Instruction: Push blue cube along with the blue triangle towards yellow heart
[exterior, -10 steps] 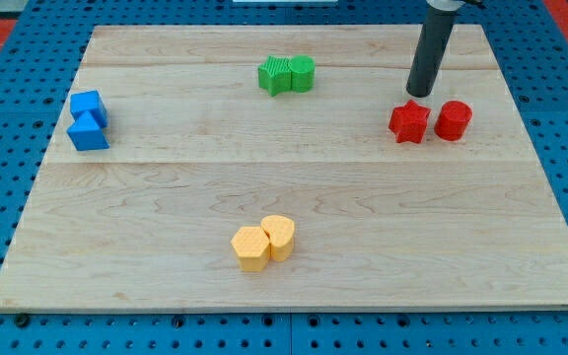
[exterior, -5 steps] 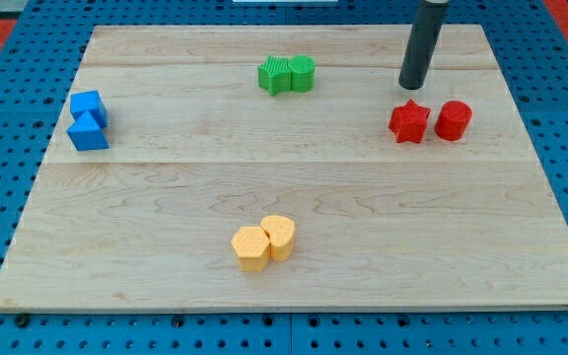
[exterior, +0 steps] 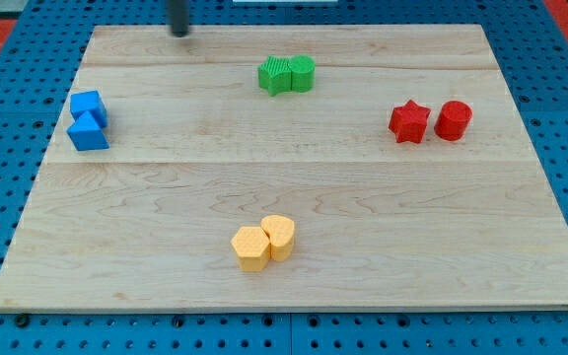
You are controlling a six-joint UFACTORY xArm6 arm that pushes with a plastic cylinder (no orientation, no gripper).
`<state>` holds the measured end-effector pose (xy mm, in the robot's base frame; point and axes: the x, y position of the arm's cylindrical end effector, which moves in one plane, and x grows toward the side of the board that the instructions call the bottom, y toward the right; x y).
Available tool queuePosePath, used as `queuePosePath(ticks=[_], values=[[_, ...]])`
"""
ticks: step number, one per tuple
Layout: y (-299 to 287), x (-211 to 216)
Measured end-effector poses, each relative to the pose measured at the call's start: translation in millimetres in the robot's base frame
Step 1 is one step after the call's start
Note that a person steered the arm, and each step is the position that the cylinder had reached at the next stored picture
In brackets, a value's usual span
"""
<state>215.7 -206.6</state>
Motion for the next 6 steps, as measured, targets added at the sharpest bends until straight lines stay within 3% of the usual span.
queuePosePath(ticks=[1,2,4,6], values=[[-50,63],[-44,134],[-49,179],[-37,251]])
